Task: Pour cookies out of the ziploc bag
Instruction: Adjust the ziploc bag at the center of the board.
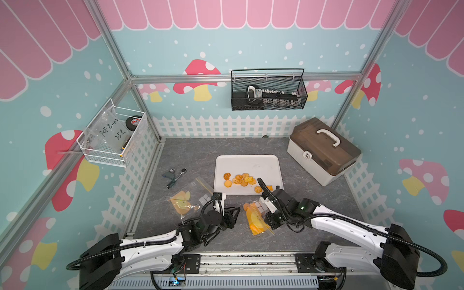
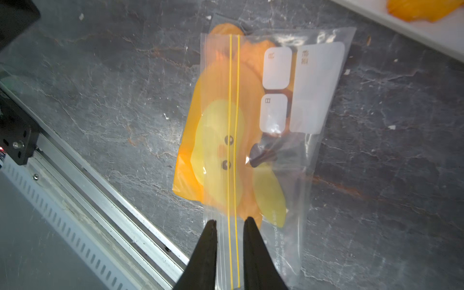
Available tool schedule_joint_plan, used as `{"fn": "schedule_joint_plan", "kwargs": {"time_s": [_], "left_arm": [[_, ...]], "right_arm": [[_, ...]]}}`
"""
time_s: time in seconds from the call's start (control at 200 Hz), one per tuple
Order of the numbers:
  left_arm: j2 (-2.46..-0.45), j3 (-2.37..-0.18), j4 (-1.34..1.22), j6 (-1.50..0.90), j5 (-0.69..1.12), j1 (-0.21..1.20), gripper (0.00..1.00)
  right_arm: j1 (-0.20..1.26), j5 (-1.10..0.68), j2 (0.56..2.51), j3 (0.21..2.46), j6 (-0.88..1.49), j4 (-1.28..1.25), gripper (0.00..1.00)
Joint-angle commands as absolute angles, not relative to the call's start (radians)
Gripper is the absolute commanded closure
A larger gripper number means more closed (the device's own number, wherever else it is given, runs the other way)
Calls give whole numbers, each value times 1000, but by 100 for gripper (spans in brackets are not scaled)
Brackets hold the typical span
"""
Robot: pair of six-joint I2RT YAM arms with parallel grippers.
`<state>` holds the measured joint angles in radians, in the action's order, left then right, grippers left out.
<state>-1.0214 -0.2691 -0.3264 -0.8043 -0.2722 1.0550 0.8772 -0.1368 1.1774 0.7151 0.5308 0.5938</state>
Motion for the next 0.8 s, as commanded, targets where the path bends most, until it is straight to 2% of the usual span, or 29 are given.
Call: {"fn": "schedule_joint_plan", "kwargs": {"time_s": [0.0,0.45,0.791], "left_arm": [[-1095,-262,-405,-803,-253,1054,65],[-1311,-322,-548,-794,-166,1069,63],[-1413,-368,-584,-795,-140,1088,62]], "right_arm": [[902,-153,1214,701,514,612,78],[920,-122,1290,705,508,570,78],[926,-143,1281,703,519,534,70]]}}
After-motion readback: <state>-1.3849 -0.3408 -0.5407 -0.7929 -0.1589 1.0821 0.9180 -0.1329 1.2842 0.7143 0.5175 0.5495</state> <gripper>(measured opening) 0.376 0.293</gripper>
